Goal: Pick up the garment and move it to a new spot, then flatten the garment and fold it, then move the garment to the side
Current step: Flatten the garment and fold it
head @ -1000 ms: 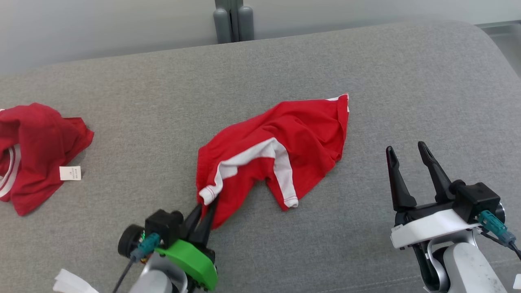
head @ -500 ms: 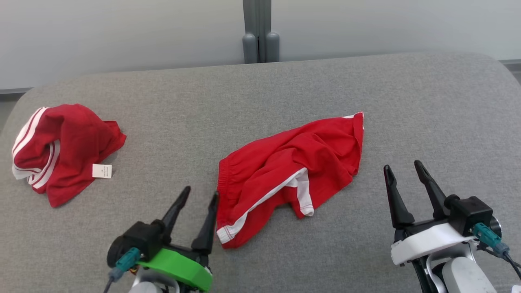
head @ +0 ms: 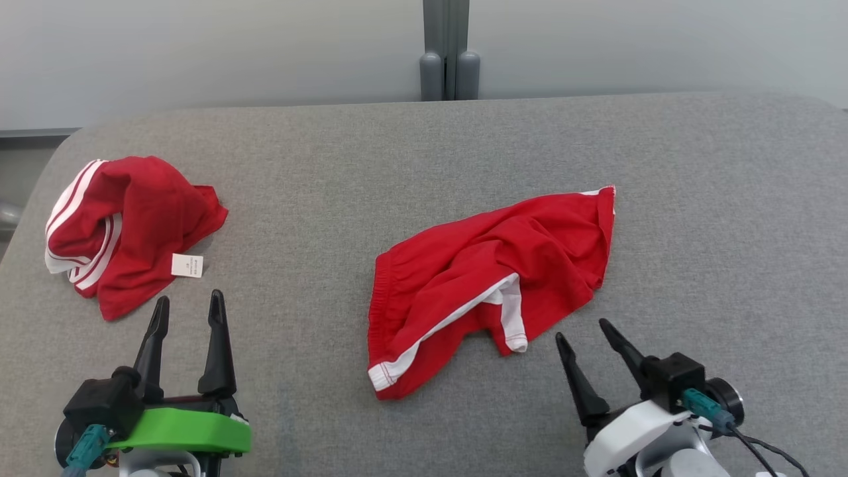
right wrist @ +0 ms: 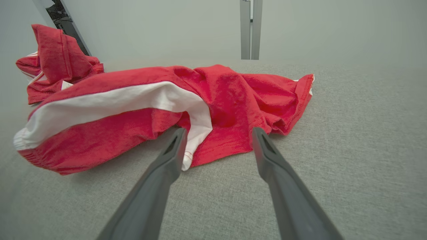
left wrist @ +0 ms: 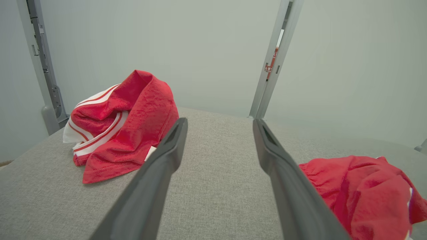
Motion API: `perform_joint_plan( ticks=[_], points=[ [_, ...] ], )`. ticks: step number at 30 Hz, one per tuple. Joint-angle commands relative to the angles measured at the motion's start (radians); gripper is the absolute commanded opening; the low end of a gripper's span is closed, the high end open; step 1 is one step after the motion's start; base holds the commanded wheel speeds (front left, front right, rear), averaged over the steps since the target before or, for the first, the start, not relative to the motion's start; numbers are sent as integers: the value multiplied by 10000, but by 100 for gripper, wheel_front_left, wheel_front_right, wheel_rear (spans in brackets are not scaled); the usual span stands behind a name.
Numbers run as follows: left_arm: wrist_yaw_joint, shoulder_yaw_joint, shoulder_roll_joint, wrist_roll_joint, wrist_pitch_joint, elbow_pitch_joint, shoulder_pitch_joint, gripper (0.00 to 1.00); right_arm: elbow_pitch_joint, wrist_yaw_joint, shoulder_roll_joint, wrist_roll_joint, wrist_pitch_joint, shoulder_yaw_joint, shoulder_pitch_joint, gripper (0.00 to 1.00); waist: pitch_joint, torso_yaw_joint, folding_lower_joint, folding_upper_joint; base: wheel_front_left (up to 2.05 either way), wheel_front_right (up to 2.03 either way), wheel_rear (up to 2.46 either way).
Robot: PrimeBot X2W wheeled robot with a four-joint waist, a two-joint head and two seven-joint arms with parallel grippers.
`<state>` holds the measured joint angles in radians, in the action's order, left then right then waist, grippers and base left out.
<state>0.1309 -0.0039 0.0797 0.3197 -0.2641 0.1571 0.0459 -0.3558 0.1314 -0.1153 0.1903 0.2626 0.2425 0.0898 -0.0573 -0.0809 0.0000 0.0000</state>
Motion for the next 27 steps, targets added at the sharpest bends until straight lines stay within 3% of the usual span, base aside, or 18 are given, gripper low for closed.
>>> perform_joint_plan(
  ticks=[1, 7, 13, 14, 15, 16, 17, 21, 27],
  points=[
    [-5, 126, -33, -64, -1, -42, -172, 100, -219, -15, 51, 118, 32, 244, 203, 100, -114, -117, 0, 0, 0, 0, 0],
    [-5, 175, -165, -146, -1, -20, -30, 100, -1513, -15, 249, 198, 32, 1142, 1008, 100, -330, -393, 0, 0, 0, 0, 0],
    [-6, 104, -225, -138, -1, 25, 198, 100, -2758, -15, 374, 159, 32, 1345, 1749, 100, -527, -593, 0, 0, 0, 0, 0],
    [-6, 99, -233, -133, -1, 26, 221, 100, -2898, -15, 395, 183, 32, 1338, 1816, 83, -547, -606, 0, 0, 0, 0, 0],
    [-6, 95, -244, -128, -1, 28, 244, 100, -3029, -15, 413, 217, 32, 1328, 1903, 43, -583, -617, 0, 0, 0, 0, 0],
    [-5, 97, -252, -121, -1, 26, 267, 100, -3101, -15, 427, 246, 32, 1299, 1984, 25, -606, -622, 0, 0, 0, 0, 0],
    [-6, 106, -257, -109, -1, 26, 289, 100, -3174, -15, 443, 257, 32, 1260, 2062, 0, -633, -626, 0, 0, 0, 0, 0],
    [-6, 173, -272, -83, -1, 49, 314, 100, -3289, -15, 453, 327, 32, 1150, 2207, 0, -667, -548, 0, 0, 0, 0, 0],
    [-6, 284, -282, -69, -1, 127, 65, 100, -2388, -15, -41, 147, 32, 405, 1593, 0, -423, -207, 0, 0, 0, 0, 0]
  ],
)
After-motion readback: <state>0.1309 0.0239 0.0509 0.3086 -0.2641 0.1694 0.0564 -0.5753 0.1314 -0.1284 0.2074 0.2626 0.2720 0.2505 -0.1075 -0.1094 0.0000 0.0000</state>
